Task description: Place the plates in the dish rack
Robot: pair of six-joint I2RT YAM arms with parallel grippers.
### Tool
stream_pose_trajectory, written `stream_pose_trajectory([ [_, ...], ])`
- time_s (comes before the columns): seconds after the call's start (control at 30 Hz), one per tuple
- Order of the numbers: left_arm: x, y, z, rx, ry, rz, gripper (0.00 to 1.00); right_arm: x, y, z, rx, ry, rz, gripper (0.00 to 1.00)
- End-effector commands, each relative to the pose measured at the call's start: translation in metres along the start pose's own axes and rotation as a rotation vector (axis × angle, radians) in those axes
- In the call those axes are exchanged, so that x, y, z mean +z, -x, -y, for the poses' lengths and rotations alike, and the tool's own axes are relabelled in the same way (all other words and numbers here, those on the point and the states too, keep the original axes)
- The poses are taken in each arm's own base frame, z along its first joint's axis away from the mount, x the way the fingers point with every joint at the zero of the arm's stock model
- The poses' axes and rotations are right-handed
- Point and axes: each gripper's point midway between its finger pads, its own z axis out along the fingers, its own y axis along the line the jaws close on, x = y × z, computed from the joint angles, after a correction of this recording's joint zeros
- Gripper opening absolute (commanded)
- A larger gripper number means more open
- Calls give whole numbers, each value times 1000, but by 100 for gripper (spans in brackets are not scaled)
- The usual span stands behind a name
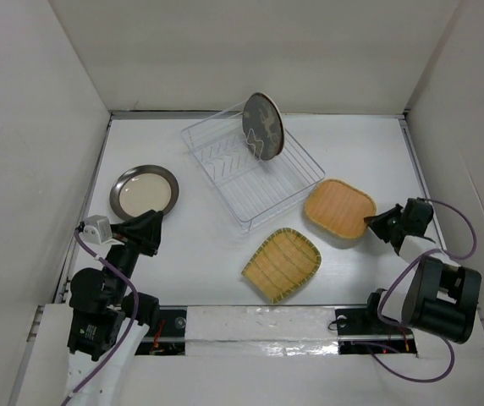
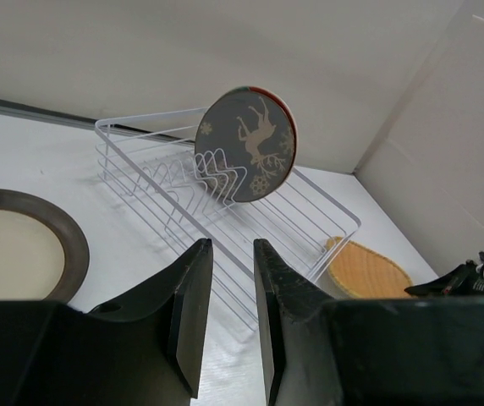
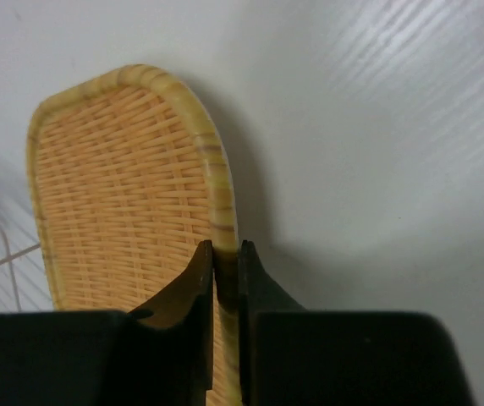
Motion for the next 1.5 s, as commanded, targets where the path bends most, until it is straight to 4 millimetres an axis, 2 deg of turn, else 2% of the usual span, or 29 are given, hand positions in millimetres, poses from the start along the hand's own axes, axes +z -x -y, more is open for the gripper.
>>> stream_pose_trajectory([
  [0.0,-5,23,10,1,-27,67,24,-7,1,16,5,-78,43,0],
  [0.1,-4,22,10,1,-26,61,24,-35,27,6,-3,-90,167,0],
  [0.17,-2,19,8,1,-20,48,23,-66,59,-15,-9,-53,311,0],
  [0.27,0,17,8,0,-18,36,23,-107,94,-47,-33,8,481,0],
  [0.4,3,13,7,1,-14,19,23,-162,123,-103,-55,136,622,0],
  [0.47,5,11,6,1,-9,6,23,-185,130,-137,-77,240,679,0],
  [0.5,6,9,6,1,-7,2,23,-207,140,-159,-82,305,725,0],
  [0.6,8,7,5,2,-3,-10,23,-242,142,-218,-157,491,763,0],
  [0.63,9,7,4,2,-1,-12,23,-251,145,-245,-195,544,763,0],
  [0.67,9,6,4,2,2,-16,23,-255,130,-272,-248,611,718,0],
  [0.7,9,6,3,2,4,-15,23,-255,125,-288,-313,618,705,0],
  [0.73,10,5,3,2,7,-19,23,-275,128,-314,-348,669,725,0],
  [0.77,10,4,2,2,10,-21,23,-257,110,-336,-438,657,686,0],
  [0.83,11,4,2,2,11,-24,23,-255,100,-366,-516,680,672,0],
  [0.87,11,3,1,3,15,-28,23,-248,90,-396,-582,712,624,0],
  [0.9,12,3,1,3,15,-29,23,-248,72,-414,-662,741,597,0],
  [0.93,13,1,0,4,18,-35,23,-244,65,-429,-707,749,585,0],
  [0.97,13,1,0,4,20,-38,23,-262,67,-451,-736,783,595,0],
  [1.0,14,0,0,4,22,-39,23,-224,44,-467,-826,740,533,0],
  [1.07,14,0,-1,2,25,-43,23,-208,30,-484,-900,715,502,0],
  [1.1,15,-1,-2,1,29,-44,23,-196,27,-502,-928,710,515,0],
  [1.17,15,-1,-3,-1,34,-43,23,-179,25,-513,-959,680,506,0],
  [1.2,15,-1,-3,-1,35,-43,22,-199,32,-532,-954,718,547,0],
  [1.23,15,-2,-4,0,40,-49,23,-166,20,-537,-984,682,512,0],
  [1.27,16,-2,-4,0,42,-50,22,-160,15,-539,-1013,653,510,0],
  [1.3,16,-3,-4,-2,43,-53,22,-171,27,-550,-1020,659,564,0],
  [1.33,17,-3,-5,0,47,-54,22,-164,20,-554,-1039,651,563,0],
  [1.37,17,-4,-5,0,49,-57,23,-138,8,-553,-1065,604,546,0],
  [1.47,18,-6,-7,0,56,-65,22,-114,1,-556,-1095,577,555,0],
])
